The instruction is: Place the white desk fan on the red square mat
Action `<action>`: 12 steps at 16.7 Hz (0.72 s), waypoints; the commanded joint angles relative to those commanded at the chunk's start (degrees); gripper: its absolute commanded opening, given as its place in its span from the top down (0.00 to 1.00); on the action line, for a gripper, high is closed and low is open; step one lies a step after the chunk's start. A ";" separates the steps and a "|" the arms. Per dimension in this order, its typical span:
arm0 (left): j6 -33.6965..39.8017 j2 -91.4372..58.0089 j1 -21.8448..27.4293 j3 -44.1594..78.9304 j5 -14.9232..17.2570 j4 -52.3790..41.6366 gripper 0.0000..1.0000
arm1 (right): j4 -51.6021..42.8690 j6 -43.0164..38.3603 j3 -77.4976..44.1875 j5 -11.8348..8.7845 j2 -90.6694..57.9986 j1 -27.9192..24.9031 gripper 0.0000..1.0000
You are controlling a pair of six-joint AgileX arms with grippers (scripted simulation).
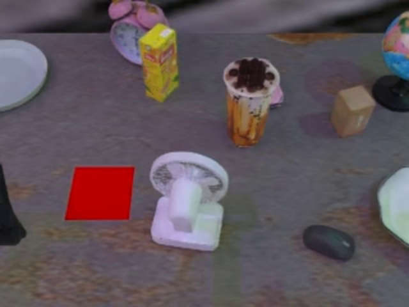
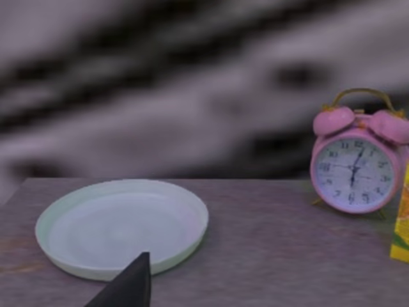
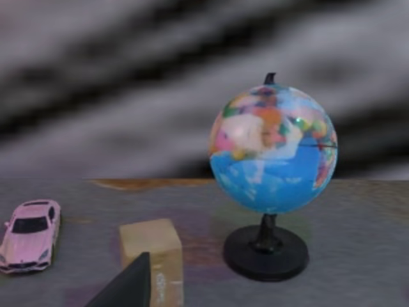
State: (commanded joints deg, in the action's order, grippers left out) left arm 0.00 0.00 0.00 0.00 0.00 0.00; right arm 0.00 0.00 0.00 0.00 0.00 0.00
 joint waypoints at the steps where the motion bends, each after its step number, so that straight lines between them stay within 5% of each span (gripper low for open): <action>1: 0.00 0.00 0.00 0.00 0.00 0.00 0.00 | 0.00 0.00 0.00 0.00 0.00 0.00 0.00; 6: -3.93 -5.71 2.08 3.37 0.91 -5.44 0.00 | 0.00 0.00 0.00 0.00 0.00 0.00 0.00; 12: -18.23 -28.72 9.81 21.65 2.95 -24.23 0.00 | 0.00 0.00 0.00 0.00 0.00 0.00 0.00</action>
State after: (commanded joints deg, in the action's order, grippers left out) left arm -18.23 -28.72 9.81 21.65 2.95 -24.23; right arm 0.00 0.00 0.00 0.00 0.00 0.00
